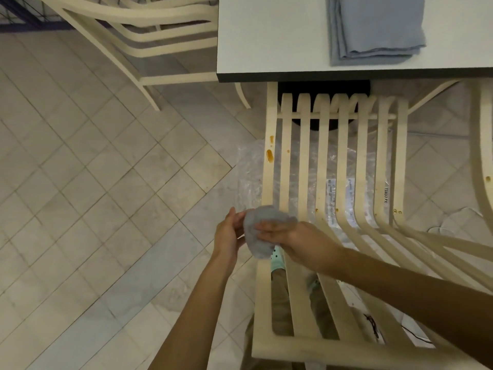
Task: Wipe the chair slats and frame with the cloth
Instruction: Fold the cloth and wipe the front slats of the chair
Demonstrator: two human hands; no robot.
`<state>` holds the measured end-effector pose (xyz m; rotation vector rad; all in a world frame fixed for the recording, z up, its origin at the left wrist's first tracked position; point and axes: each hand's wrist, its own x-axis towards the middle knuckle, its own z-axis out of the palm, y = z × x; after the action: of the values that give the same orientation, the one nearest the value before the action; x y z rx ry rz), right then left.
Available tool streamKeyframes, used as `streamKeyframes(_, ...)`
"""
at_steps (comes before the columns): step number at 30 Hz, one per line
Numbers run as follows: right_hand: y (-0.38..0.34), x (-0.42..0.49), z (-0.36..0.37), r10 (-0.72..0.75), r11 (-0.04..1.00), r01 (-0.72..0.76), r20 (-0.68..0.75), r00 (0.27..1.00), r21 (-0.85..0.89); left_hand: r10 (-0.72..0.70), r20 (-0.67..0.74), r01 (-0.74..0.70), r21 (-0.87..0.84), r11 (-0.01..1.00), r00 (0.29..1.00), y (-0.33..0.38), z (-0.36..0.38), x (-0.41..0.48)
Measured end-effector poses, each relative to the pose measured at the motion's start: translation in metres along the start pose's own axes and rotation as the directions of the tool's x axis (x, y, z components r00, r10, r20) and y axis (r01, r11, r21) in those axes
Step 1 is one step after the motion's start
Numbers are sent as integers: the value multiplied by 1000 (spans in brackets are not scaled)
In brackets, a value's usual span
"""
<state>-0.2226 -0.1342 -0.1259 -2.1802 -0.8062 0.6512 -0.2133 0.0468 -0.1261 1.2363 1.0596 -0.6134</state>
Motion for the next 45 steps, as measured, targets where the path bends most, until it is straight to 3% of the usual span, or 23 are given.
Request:
streamKeyframes(4,28,26,-10,-12,998,6,-93,996,-61,31,12,-30,-23,999,999,6,3,7)
streamKeyframes(7,35,38,-15,103,992,-107,-59,993,-67,63,32,-64,16,998,998,14,8,14)
streamKeyframes(10,19,26,-18,152,987,-152,-13,988,45,88,31,-89,45,995,996,23,14,18)
streamKeyframes(13,1,0,-17,98,986,-107,81,992,125,91,44,-94,57,994,995,31,21,23)
streamKeyframes(16,-12,-8,-27,18,982,-31,72,997,188,89,53,-93,79,992,995,41,27,30)
streamKeyframes(18,-11,-2,-42,40,977,-50,52,998,208,88,55,-92,82,992,995,46,30,32)
streamKeyframes(21,3,13,-71,151,970,-135,-68,986,204,96,51,-100,83,992,994,48,32,33)
streamKeyframes(25,32,49,-111,315,941,-256,-291,903,223,102,80,-110,104,988,992,48,32,38)
streamKeyframes(29,61,94,-134,292,956,-247,-430,855,157,129,87,-139,123,983,988,47,32,39)
streamKeyframes(37,87,132,-105,394,911,-412,-286,873,-5,127,93,-139,142,980,988,42,29,37)
streamKeyframes(45,68,108,-84,368,917,-381,-119,922,-115,124,75,-131,97,987,989,39,31,36)
